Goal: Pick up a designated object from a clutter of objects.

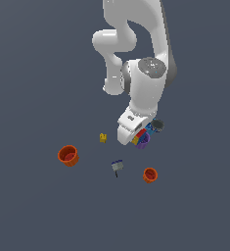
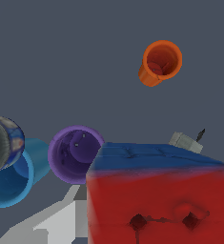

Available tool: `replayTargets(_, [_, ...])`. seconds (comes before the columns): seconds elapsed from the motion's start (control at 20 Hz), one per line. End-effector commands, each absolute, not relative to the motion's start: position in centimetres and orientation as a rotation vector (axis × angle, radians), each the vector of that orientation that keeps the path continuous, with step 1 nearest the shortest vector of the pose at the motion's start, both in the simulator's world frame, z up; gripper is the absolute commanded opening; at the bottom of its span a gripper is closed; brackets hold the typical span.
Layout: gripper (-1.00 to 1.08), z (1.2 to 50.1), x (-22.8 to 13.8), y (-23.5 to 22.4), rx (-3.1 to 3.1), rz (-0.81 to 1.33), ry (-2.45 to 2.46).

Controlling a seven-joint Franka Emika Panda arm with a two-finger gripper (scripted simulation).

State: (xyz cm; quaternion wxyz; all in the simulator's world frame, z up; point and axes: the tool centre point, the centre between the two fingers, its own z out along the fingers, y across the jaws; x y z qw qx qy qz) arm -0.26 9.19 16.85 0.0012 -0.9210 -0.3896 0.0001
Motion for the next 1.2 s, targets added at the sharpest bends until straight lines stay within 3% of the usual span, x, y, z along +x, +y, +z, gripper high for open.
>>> replayTargets(0.0, [-1.0, 18.9, 0.8, 8.0, -2.891, -0.003, -1.223])
replayTargets(1.15, [-1.0, 34.9, 10.5, -1.9, -2.893, -0.001, -1.223])
